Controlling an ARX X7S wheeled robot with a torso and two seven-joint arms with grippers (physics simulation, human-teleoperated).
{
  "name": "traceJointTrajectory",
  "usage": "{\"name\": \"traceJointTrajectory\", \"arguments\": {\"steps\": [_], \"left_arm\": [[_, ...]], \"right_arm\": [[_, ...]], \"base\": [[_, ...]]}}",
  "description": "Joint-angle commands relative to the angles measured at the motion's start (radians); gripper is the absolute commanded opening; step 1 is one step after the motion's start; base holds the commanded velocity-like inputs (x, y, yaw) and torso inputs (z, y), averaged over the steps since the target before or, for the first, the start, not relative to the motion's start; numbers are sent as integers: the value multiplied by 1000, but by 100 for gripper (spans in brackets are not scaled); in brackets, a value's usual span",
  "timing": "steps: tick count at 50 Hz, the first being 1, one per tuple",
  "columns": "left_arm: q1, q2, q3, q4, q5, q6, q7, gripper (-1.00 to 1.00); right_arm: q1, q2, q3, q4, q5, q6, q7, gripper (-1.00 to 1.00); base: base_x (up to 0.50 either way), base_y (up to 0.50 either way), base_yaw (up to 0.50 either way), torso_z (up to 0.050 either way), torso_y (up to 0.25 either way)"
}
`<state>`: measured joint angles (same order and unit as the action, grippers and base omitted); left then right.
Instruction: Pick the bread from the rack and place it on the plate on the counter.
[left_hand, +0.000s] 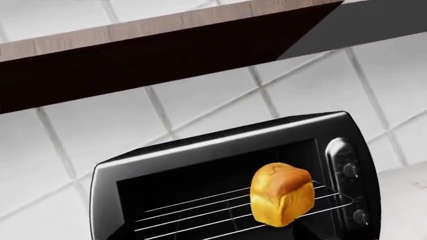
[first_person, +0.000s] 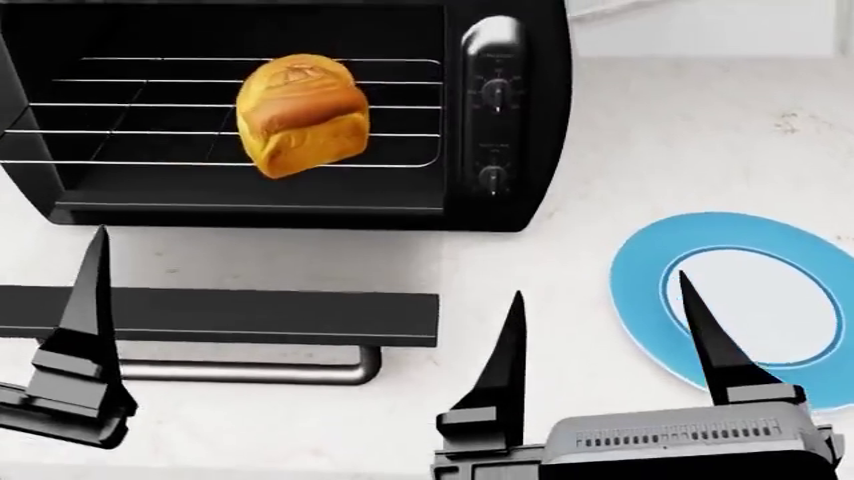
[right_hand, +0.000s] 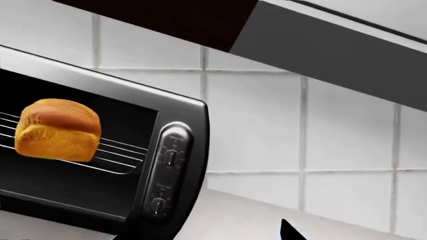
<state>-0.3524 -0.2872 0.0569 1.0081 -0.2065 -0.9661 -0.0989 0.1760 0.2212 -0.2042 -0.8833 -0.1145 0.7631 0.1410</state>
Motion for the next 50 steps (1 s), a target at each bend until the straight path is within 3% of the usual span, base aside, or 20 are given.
{"name": "traceJointTrajectory", "arguments": {"steps": [1, 19, 23, 26, 35, 45, 50], "left_arm": [[-31, -16, -1, 26, -27, -40, -14, 100], [-25, -33, 23, 33, -57, -50, -50, 100], [-94, -69, -7, 37, -192, -102, -115, 100], [-160, -32, -110, 1, -304, -186, -79, 100], [-349, -35, -131, -191, -405, -309, 5, 100], [-456, -44, -295, -156, -602, -573, 59, 100], [-502, -106, -364, -228, -953, -600, -126, 100]], "right_arm": [[11, 7, -9, -26, -5, 26, 4, 100], [1, 13, -5, -34, 7, 16, 10, 100], [-4, 12, 2, -35, 19, -6, 8, 100], [-7, 10, 0, -27, 28, -20, 6, 100], [-8, 9, 5, -42, 37, -16, 9, 100], [7, 5, -5, -10, 47, -35, 11, 100], [11, 5, -8, -11, 49, -33, 14, 100]], "base": [[414, 0, 0, 46, 76], [372, 0, 0, 46, 73], [0, 0, 0, 0, 0], [0, 0, 0, 0, 0], [0, 0, 0, 0, 0], [0, 0, 0, 0, 0], [0, 0, 0, 0, 0]]}}
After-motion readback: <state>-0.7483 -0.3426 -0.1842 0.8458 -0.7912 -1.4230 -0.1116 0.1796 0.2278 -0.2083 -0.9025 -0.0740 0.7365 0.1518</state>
